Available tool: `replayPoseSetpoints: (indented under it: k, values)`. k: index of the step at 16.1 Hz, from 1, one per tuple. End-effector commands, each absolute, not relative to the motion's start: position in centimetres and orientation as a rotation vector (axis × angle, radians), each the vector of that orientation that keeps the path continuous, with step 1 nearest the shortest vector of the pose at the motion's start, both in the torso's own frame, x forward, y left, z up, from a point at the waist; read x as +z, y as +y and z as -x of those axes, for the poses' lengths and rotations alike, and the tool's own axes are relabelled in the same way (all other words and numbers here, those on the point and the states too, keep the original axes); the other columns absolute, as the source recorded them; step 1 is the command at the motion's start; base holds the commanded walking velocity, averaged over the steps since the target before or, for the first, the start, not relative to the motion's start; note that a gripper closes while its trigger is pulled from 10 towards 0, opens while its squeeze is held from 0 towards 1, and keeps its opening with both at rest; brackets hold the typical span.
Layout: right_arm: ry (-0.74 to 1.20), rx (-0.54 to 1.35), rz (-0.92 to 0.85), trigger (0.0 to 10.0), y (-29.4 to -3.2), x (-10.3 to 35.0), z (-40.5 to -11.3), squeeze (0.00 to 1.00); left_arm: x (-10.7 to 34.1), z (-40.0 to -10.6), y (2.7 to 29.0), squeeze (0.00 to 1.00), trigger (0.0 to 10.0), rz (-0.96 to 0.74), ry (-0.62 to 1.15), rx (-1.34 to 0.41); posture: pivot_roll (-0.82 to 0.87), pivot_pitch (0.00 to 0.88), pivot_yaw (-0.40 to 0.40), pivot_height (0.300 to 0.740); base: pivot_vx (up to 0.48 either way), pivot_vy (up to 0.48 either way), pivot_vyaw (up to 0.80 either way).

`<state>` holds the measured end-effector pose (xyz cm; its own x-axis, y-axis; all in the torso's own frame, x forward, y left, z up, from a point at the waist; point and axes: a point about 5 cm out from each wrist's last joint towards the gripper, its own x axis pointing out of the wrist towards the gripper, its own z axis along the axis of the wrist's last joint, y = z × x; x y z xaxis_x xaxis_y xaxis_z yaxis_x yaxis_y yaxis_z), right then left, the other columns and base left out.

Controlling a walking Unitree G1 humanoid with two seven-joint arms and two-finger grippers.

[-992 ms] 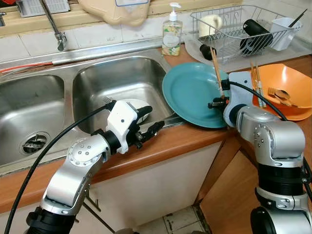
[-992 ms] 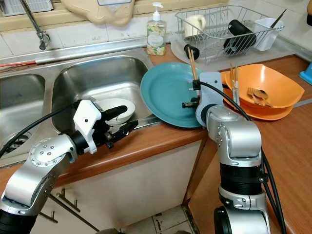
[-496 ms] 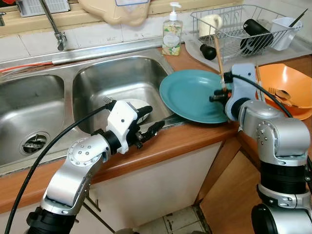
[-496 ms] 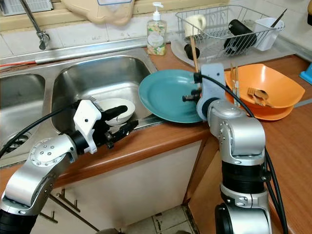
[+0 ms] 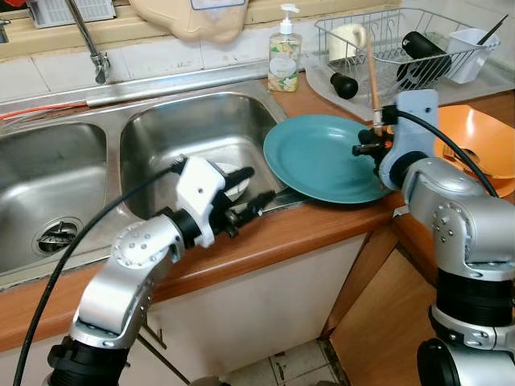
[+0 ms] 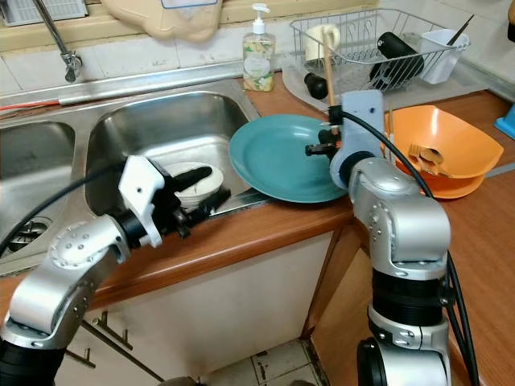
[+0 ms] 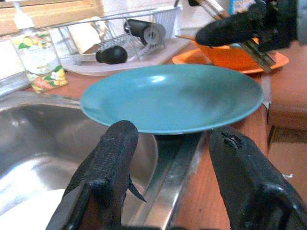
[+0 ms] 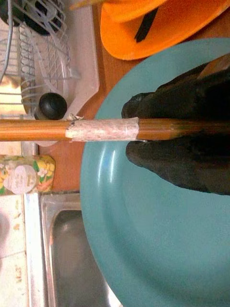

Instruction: Kitchen organization

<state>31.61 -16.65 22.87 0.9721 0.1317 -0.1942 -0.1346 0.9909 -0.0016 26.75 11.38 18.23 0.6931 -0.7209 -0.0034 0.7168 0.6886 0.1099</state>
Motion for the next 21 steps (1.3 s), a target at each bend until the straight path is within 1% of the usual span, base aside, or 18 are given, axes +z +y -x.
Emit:
replayPoseSetpoints:
  k: [1, 2, 3, 5, 6, 7, 8, 9, 10, 12, 13, 14, 16, 17, 18, 19, 20, 21]
  values:
    - [0.115, 0.160, -0.005, 0.0, -16.5, 24.0, -31.3, 0.00, 19.0, -27.0, 11.5, 0.00, 10.0, -0.084, -0.055, -0.798, -0.03, 0.000, 0.058, 0.740, 0.000, 0.000, 0.00]
    - [0.059, 0.191, -0.034, 0.0, -16.4, 24.5, -31.0, 0.00, 19.3, -27.0, 11.5, 0.84, 10.0, -0.036, -0.060, -0.806, -0.03, 0.000, 0.059, 0.740, 0.000, 0.000, 0.00]
    - [0.030, 0.213, -0.047, 0.0, -16.3, 24.8, -30.8, 0.00, 19.6, -27.1, 11.5, 1.00, 10.0, -0.012, -0.070, -0.811, -0.03, 0.000, 0.060, 0.740, 0.000, 0.000, 0.00]
    - [-0.031, 0.284, -0.060, 0.0, -16.1, 25.0, -30.2, 0.00, 20.7, -27.4, 11.4, 1.00, 10.0, 0.048, -0.121, -0.814, -0.03, 0.000, 0.059, 0.740, 0.000, 0.000, 0.00]
    - [-0.041, 0.325, -0.053, 0.0, -15.9, 24.6, -30.0, 0.00, 21.6, -27.8, 11.2, 1.00, 10.0, 0.123, -0.161, -0.816, -0.02, 0.000, 0.056, 0.740, 0.000, 0.000, 0.00]
    - [-0.047, 0.345, -0.051, 0.0, -15.8, 24.5, -29.9, 0.00, 21.9, -27.9, 11.1, 0.83, 10.0, 0.151, -0.172, -0.820, -0.02, 0.000, 0.056, 0.740, 0.000, 0.000, 0.00]
    - [-0.059, 0.389, -0.048, 0.0, -15.5, 24.2, -29.6, 0.00, 22.4, -28.0, 11.0, 0.21, 10.0, 0.203, -0.184, -0.837, -0.02, 0.000, 0.058, 0.740, 0.000, 0.000, 0.00]
    - [-0.067, 0.451, -0.039, 0.0, -15.0, 23.9, -29.2, 0.00, 23.0, -28.2, 10.7, 0.04, 10.0, 0.259, -0.193, -0.856, -0.02, 0.000, 0.060, 0.740, 0.000, 0.000, 0.00]
    - [-0.072, 0.512, -0.023, 0.0, -14.5, 23.6, -28.7, 0.00, 23.4, -28.4, 10.5, 0.00, 10.0, 0.299, -0.193, -0.877, -0.02, 0.000, 0.062, 0.740, 0.000, 0.000, 0.00]
    - [-0.074, 0.583, -0.005, 0.0, -13.8, 23.3, -28.1, 0.00, 23.6, -28.4, 10.2, 0.00, 10.0, 0.336, -0.186, -0.905, -0.03, 0.000, 0.066, 0.740, 0.000, 0.000, 0.00]
    - [-0.072, 0.655, 0.023, 0.0, -13.0, 23.1, -27.4, 0.00, 23.4, -28.4, 9.9, 0.00, 10.0, 0.369, -0.164, -0.934, -0.03, 0.000, 0.070, 0.740, 0.000, 0.000, 0.00]
    - [-0.071, 0.725, 0.061, 0.0, -12.3, 22.8, -26.7, 0.00, 23.2, -28.2, 9.6, 0.00, 10.0, 0.422, -0.142, -0.968, -0.03, 0.000, 0.071, 0.740, 0.000, 0.000, 0.00]
    - [-0.075, 0.783, 0.087, 0.0, -11.6, 22.6, -26.1, 0.00, 22.8, -28.2, 9.3, 0.00, 10.0, 0.501, -0.116, -0.980, -0.04, 0.000, 0.073, 0.740, 0.000, 0.000, 0.00]
    - [-0.080, 0.814, 0.092, 0.0, -11.3, 22.5, -25.8, 0.00, 22.4, -28.4, 9.2, 0.00, 7.8, 0.513, -0.096, -0.979, -0.04, 0.000, 0.073, 0.740, 0.000, 0.000, 0.00]
    - [-0.083, 0.837, 0.102, 0.0, -11.1, 22.4, -25.7, 0.00, 22.3, -28.4, 9.1, 0.00, 5.9, 0.539, -0.091, -0.985, -0.04, 0.000, 0.073, 0.740, 0.000, 0.000, 0.00]
    - [-0.084, 0.861, 0.113, 0.0, -11.0, 22.2, -25.4, 0.00, 22.2, -28.4, 9.1, 0.00, 2.3, 0.552, -0.086, -0.986, -0.04, 0.000, 0.075, 0.740, 0.000, 0.000, 0.00]
    - [-0.089, 0.879, 0.118, 0.0, -10.9, 22.2, -25.1, 0.00, 22.1, -28.4, 9.1, 0.00, 0.0, 0.555, -0.077, -0.989, -0.04, 0.000, 0.075, 0.740, 0.000, 0.000, 0.00]
    - [-0.087, 0.894, 0.119, 0.0, -10.8, 22.1, -25.0, 0.00, 22.0, -28.4, 9.0, 0.00, 0.0, 0.559, -0.072, -0.991, -0.04, 0.000, 0.075, 0.740, 0.000, 0.000, 0.00]
